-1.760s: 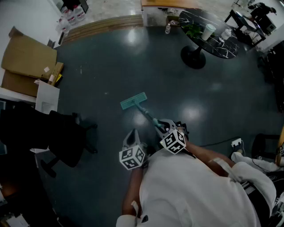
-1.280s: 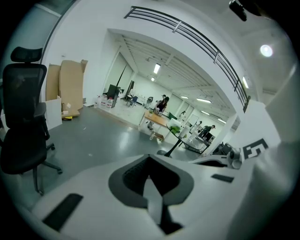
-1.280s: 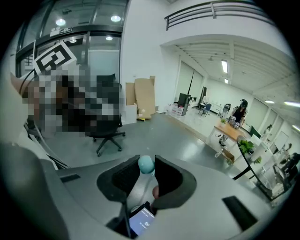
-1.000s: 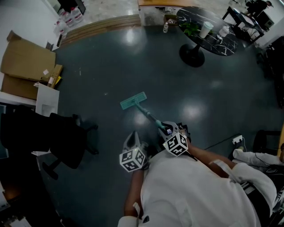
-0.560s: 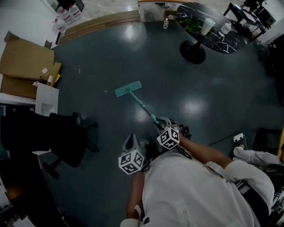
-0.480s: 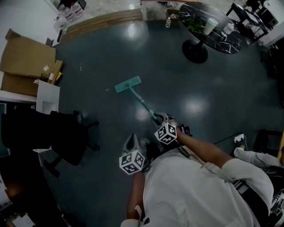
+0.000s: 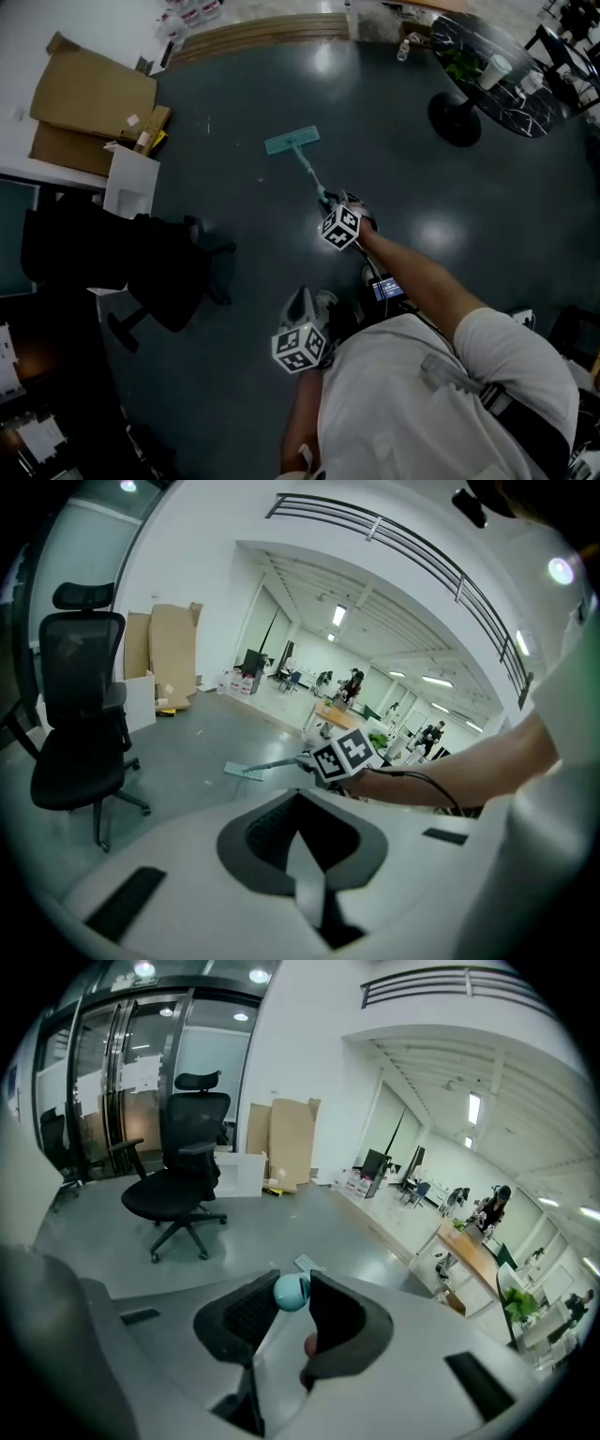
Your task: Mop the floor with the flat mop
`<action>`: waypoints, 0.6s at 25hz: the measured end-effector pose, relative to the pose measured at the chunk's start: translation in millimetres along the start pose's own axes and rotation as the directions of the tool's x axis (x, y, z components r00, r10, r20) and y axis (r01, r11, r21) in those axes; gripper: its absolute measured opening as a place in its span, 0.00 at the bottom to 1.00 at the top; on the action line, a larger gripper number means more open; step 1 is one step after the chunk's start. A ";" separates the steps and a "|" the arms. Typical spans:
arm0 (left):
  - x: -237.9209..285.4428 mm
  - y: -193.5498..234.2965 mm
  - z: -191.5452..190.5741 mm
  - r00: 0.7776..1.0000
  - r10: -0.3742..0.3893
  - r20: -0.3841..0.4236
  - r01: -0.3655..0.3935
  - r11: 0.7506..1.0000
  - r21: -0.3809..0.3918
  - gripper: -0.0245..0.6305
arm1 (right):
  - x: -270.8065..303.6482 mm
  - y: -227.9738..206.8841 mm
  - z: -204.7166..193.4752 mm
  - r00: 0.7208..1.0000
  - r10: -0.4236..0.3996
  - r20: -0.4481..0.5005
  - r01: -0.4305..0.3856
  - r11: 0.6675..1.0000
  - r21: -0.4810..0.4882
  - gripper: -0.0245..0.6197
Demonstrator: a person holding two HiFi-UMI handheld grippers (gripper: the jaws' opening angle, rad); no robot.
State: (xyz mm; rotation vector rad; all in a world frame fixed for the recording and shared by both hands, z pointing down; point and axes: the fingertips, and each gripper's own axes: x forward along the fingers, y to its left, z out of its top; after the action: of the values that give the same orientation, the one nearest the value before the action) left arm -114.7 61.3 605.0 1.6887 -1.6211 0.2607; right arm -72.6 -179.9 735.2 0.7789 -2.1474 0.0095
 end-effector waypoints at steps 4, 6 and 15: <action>-0.1 7.1 5.5 1.000 0.013 0.021 -0.013 1.000 -0.008 0.04 | -19.5 -3.8 -7.1 0.999 0.029 0.017 -0.029 0.999 -0.021 0.20; 1.1 8.1 8.3 1.000 0.007 0.028 -0.007 1.000 -0.003 0.04 | -49.8 -5.2 -21.8 0.999 0.037 0.014 -0.037 0.999 -0.041 0.20; 4.9 -2.3 19.8 0.997 -0.047 0.054 0.045 0.999 0.023 0.04 | -223.0 26.9 -92.8 0.993 0.082 -0.080 -0.085 0.996 -0.036 0.19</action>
State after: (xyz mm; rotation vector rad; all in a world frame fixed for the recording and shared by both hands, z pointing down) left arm -118.7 44.8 593.5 1.7609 -1.6218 0.2118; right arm 81.9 -16.0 643.7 0.6554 -2.0981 0.0404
